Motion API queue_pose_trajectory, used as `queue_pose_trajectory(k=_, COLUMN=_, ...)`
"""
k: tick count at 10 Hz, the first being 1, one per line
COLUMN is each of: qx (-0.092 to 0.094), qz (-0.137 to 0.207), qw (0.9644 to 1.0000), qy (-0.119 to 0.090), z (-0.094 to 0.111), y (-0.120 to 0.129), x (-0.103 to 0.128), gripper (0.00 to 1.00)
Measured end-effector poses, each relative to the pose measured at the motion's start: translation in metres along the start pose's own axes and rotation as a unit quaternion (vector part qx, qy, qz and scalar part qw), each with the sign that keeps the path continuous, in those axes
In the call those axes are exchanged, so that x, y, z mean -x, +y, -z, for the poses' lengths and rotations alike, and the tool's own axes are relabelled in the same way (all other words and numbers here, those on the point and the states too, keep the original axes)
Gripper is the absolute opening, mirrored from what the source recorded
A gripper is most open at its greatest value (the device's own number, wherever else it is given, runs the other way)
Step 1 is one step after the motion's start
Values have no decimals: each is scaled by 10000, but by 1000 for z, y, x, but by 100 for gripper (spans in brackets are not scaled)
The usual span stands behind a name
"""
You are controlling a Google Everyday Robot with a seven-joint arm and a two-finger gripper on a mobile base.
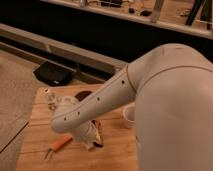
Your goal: Place the eraser on the white sponge
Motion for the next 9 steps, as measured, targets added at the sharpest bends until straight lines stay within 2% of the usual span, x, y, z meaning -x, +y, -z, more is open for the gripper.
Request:
queue_pose_trajectory(k=3, qx=-400, qz=343, qw=9985, qy=-140, z=4, y=19, x=3, gripper=0)
queue_pose_trajectory(k=9, qx=-428, qz=389, qw=9982, qy=-163, z=5, y=22, x=4, gripper=0)
